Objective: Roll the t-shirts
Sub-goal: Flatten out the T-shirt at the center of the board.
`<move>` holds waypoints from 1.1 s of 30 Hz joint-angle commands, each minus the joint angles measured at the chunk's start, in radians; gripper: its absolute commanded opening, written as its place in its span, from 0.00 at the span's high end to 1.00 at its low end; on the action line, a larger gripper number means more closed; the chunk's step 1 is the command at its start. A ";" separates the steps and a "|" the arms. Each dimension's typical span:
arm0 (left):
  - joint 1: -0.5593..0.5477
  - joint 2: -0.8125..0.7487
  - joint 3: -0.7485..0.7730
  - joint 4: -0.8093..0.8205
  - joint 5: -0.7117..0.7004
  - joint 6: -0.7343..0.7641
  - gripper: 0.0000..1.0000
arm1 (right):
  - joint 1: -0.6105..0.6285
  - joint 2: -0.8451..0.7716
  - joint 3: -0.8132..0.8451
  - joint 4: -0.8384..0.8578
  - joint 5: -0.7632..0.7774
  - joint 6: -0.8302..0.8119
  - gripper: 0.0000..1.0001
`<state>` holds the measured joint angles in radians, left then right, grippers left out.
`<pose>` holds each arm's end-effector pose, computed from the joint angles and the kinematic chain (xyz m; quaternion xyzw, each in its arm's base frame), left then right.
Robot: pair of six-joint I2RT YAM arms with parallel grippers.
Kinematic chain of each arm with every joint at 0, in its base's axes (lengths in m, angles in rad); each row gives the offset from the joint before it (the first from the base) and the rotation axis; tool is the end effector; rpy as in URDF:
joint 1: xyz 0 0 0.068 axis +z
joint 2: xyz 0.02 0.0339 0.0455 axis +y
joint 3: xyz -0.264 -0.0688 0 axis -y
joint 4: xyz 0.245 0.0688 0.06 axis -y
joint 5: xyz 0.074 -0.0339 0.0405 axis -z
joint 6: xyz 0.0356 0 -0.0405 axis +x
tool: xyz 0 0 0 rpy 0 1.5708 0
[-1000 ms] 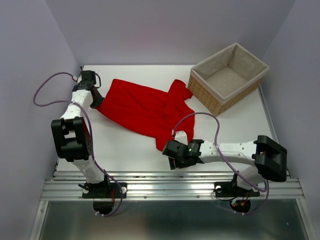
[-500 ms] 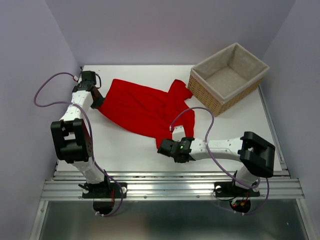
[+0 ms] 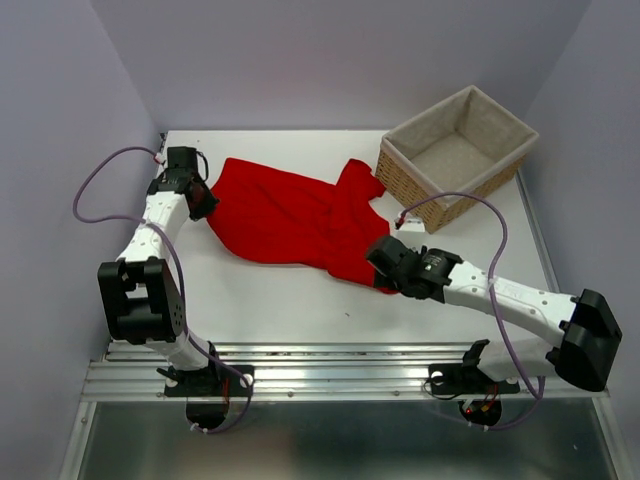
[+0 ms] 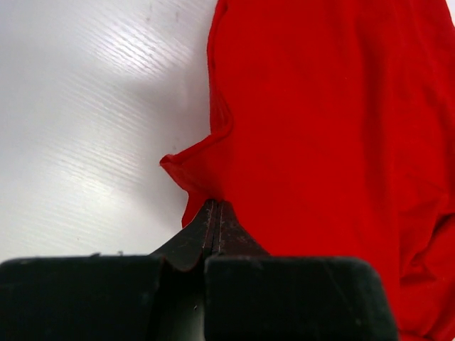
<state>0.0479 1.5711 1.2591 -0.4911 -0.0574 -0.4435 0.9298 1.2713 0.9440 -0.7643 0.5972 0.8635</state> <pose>0.3472 0.0187 0.2806 -0.2359 0.8964 -0.0475 0.3723 0.1602 0.1813 0.2520 0.0390 0.9303 -0.0012 0.3648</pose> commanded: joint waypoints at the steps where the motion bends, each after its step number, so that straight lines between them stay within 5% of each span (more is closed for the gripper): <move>1: -0.025 -0.051 -0.033 0.022 0.030 -0.015 1.00 | -0.014 -0.072 -0.062 0.012 -0.089 0.127 0.30; 8: -0.029 -0.051 -0.032 0.022 0.034 -0.006 1.00 | -0.014 -0.181 -0.209 0.195 -0.162 0.386 0.21; 21: -0.029 -0.051 -0.035 0.022 0.047 0.011 1.00 | -0.158 -0.153 -0.458 0.585 -0.246 0.511 0.12; 33: -0.029 -0.046 -0.036 0.022 0.050 0.017 1.00 | -0.189 0.060 -0.395 0.727 -0.266 0.460 0.32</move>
<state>0.0193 1.5581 1.2301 -0.4824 -0.0101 -0.4442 0.7536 1.2865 0.5121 -0.1001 0.3355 1.3361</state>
